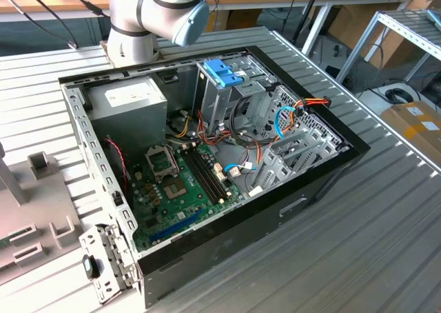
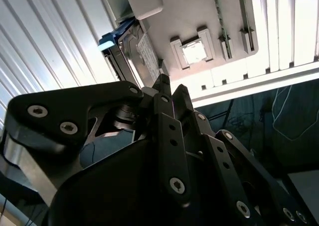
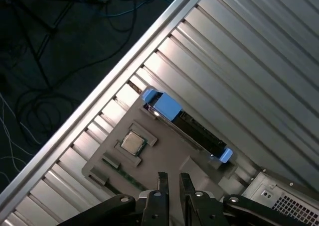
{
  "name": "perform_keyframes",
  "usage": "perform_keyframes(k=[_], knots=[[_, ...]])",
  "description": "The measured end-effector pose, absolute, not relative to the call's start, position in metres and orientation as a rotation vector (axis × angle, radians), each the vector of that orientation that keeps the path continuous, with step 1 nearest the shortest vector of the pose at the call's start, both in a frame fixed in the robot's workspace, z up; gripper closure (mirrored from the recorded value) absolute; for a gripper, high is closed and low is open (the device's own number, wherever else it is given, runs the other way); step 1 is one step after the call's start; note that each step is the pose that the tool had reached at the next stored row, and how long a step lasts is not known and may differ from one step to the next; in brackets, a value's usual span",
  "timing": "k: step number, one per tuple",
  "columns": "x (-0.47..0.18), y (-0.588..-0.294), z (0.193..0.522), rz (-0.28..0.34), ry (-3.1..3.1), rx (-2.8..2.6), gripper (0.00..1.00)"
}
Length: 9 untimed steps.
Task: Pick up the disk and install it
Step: 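Pick up the disk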
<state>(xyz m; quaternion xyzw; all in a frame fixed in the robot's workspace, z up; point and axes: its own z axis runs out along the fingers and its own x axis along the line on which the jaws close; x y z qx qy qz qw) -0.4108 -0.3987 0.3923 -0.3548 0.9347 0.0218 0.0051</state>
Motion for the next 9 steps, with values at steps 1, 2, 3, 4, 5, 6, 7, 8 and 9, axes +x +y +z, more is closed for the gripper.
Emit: perform_keyframes(k=[1, 2, 3, 4, 5, 6, 7, 8, 9], knots=[[-0.4108, -0.3987, 0.3923, 0.068, 2.924, -1.119, 0.76], [-0.4108, -0.3987, 0.3923, 0.068, 2.921, -1.126, 0.76], [-0.4108, -0.3987, 0.3923, 0.068, 2.918, -1.135, 0.76], [-0.4108, -0.3987, 0.3923, 0.069, 2.916, -1.142, 0.76], [-0.4108, -0.3987, 0.3923, 0.068, 2.913, -1.148, 0.76], [-0.4108, -0.3987, 0.3923, 0.069, 2.910, -1.156, 0.76], [-0.4109, -0.3987, 0.3923, 0.069, 2.908, -1.163, 0.76], [-0.4108, -0.3987, 0.3923, 0.069, 2.905, -1.169, 0.76], [-0.4108, -0.3987, 0.3923, 0.069, 2.900, -1.182, 0.76]])
